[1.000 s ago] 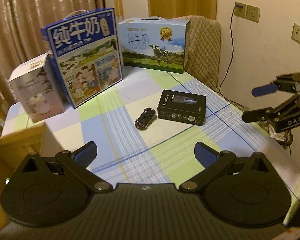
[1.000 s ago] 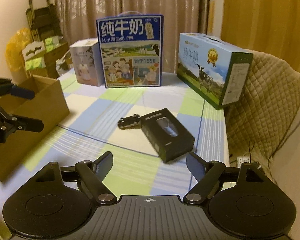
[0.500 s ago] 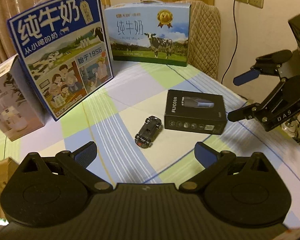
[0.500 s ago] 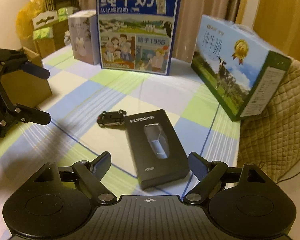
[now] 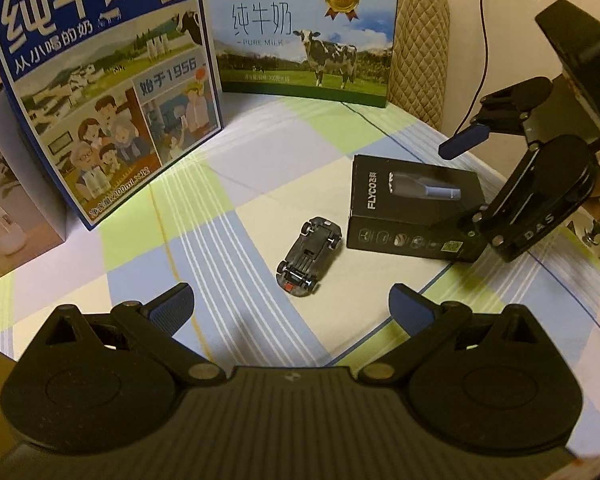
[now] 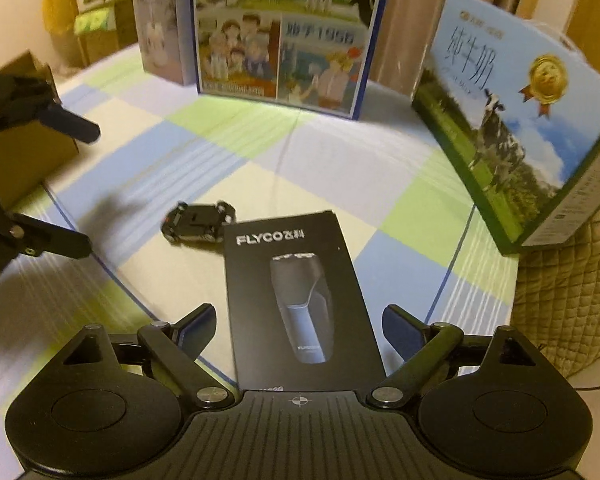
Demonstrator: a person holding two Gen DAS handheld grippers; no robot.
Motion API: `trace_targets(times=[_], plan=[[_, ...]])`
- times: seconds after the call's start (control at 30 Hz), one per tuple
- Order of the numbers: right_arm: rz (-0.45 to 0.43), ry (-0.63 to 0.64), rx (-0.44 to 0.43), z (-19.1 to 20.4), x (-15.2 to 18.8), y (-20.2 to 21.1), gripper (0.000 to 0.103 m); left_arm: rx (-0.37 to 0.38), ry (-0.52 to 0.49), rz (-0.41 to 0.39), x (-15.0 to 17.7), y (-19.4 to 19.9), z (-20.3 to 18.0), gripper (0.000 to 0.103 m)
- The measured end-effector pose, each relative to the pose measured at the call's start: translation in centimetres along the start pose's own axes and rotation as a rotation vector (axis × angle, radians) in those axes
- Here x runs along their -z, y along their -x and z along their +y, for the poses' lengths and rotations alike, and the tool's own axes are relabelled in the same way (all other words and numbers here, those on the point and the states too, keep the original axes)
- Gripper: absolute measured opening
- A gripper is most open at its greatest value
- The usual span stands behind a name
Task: Organize objects
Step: 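Grasp the grey toy car with the left tool while the right tool grasps the FLYCO shaver box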
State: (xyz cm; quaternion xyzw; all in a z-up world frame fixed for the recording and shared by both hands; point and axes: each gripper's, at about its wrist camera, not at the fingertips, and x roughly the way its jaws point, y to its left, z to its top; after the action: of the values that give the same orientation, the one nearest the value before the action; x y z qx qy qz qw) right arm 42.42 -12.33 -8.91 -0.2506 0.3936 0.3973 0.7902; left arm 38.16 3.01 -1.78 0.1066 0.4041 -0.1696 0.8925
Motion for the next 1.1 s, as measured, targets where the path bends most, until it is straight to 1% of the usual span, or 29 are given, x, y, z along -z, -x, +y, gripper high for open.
trace_targets(times=[0.23, 0.33, 0.4, 0.5, 0.57, 0.77, 0.87, 0.9, 0.93, 0.97, 1.03, 1.1], plan=[[0.045, -0.042, -0.015, -0.5, -0.2, -2.2, 0.088, 0.003, 0.024, 0.018, -0.2, -1.4, 0.8, 0.102], [0.058, -0.06, -0.008, -0.8, -0.2, -2.4, 0.085, 0.004, 0.019, 0.022, -0.5, -2.1, 0.8, 0.102], [0.049, -0.084, -0.013, -1.0, -0.1, -2.2, 0.081, 0.0, 0.009, 0.021, -0.7, -2.7, 0.7, 0.102], [0.038, -0.109, -0.025, -1.1, 0.2, -1.8, 0.08, 0.01, -0.018, 0.015, -0.9, -3.5, 0.4, 0.101], [0.035, -0.124, -0.019, -1.1, 0.5, -1.5, 0.079, 0.02, -0.039, 0.019, -1.1, -4.1, 0.2, 0.099], [0.017, -0.183, 0.011, -1.0, 1.4, -0.3, 0.078, 0.047, -0.092, 0.021, -1.2, -6.1, -0.4, 0.086], [0.008, -0.198, 0.026, -1.0, 1.7, 0.2, 0.078, 0.052, -0.109, 0.012, -1.4, -6.9, -0.4, 0.075], [0.001, -0.204, 0.03, -1.0, 1.8, 0.3, 0.078, 0.061, -0.113, 0.013, -1.4, -7.1, -0.4, 0.067], [-0.007, -0.212, 0.033, -1.1, 1.9, 0.5, 0.078, 0.066, -0.114, 0.016, -1.4, -7.3, -0.3, 0.063], [-0.013, -0.218, 0.035, -1.1, 2.0, 0.6, 0.078, 0.068, -0.115, 0.019, -1.4, -7.6, -0.3, 0.061], [-0.02, -0.227, 0.033, -1.1, 2.1, 0.7, 0.078, 0.075, -0.118, 0.026, -1.4, -7.9, -0.1, 0.053], [-0.024, -0.236, 0.026, -1.1, 2.2, 0.7, 0.078, 0.084, -0.114, 0.029, -1.4, -8.2, 0.0, 0.048]])
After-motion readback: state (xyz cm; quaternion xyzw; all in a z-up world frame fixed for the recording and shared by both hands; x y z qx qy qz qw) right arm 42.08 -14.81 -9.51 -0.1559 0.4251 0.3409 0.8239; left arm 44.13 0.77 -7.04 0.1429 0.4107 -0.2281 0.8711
